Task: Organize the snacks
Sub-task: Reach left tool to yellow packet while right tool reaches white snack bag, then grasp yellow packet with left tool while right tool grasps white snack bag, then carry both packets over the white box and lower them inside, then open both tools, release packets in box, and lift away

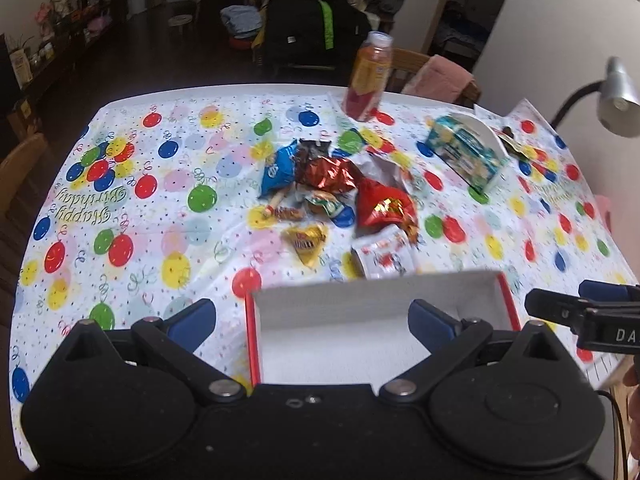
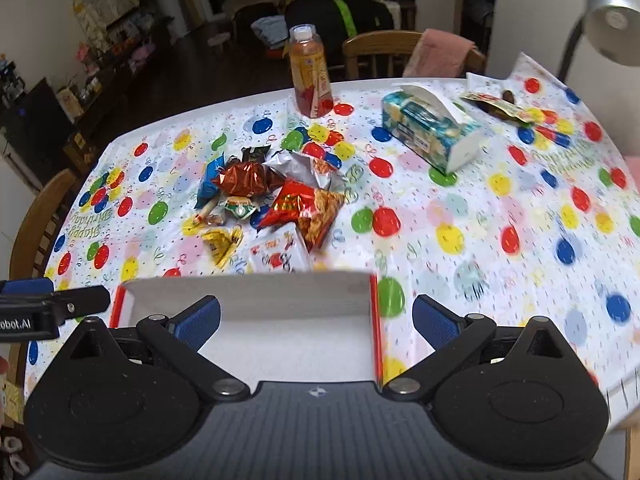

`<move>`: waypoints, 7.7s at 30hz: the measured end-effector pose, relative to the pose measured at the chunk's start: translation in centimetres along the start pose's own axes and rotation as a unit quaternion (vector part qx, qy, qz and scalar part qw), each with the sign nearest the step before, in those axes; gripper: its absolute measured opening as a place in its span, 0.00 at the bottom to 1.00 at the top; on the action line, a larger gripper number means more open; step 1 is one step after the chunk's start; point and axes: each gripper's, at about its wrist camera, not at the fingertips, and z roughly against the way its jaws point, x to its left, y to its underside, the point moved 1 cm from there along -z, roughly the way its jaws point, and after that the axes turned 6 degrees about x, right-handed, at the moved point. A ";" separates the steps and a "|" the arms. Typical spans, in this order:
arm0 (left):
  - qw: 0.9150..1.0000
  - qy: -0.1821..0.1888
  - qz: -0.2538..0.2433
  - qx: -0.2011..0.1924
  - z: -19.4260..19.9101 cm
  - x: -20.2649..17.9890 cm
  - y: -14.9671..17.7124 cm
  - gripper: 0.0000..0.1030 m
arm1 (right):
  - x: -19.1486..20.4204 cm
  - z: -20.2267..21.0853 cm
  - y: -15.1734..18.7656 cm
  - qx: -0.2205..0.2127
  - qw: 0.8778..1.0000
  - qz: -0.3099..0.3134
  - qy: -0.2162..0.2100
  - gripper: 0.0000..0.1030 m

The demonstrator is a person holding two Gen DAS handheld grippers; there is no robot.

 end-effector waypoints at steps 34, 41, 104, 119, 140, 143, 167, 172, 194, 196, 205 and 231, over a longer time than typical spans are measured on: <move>0.982 -0.017 0.043 0.186 -21.3 1.1 -10.5 0.81 | 5.4 -21.1 -9.4 0.203 0.974 0.099 -0.007 0.90; 0.977 -0.012 0.037 0.209 -22.8 0.9 -10.1 0.70 | 6.3 -22.4 -8.8 0.218 0.969 0.118 0.008 0.79; 0.983 -0.010 0.103 0.152 -16.8 7.2 -7.6 0.20 | 8.5 -21.0 -9.0 0.186 0.974 0.129 0.004 0.63; 0.993 0.033 0.003 0.111 -9.6 5.4 -7.8 0.20 | 7.2 -10.8 -10.1 0.088 0.993 0.077 0.003 0.63; 0.977 0.097 -0.157 0.104 -3.2 -1.4 -1.9 0.20 | 5.3 -3.2 -2.3 0.087 0.995 0.055 0.009 0.63; 0.973 0.101 -0.172 0.114 -3.5 -2.3 -0.5 0.20 | 4.9 -3.5 -0.8 0.097 0.994 0.052 0.011 0.63; 0.951 0.064 -0.204 0.222 -11.6 -3.8 7.7 0.20 | 3.4 -11.5 7.0 0.206 0.978 0.023 0.022 0.64; 0.947 0.058 -0.211 0.233 -12.2 -4.0 8.4 0.21 | 3.4 -12.4 7.6 0.220 0.975 0.014 0.021 0.64; 0.951 0.059 -0.245 0.179 -9.4 -4.0 9.5 0.60 | 3.4 -11.6 8.5 0.201 0.979 -0.010 0.013 0.72; 0.953 0.060 -0.247 0.166 -8.5 -3.7 9.5 0.63 | 3.6 -10.6 8.5 0.189 0.982 -0.009 0.003 0.79; 0.963 0.087 -0.236 0.094 -3.3 -2.7 7.7 0.78 | 4.0 -4.9 6.3 0.112 0.994 -0.006 0.010 0.96; 0.986 0.019 -0.134 -0.095 1.5 1.7 -5.1 1.00 | 4.6 0.8 -6.0 0.010 1.000 0.006 0.025 0.97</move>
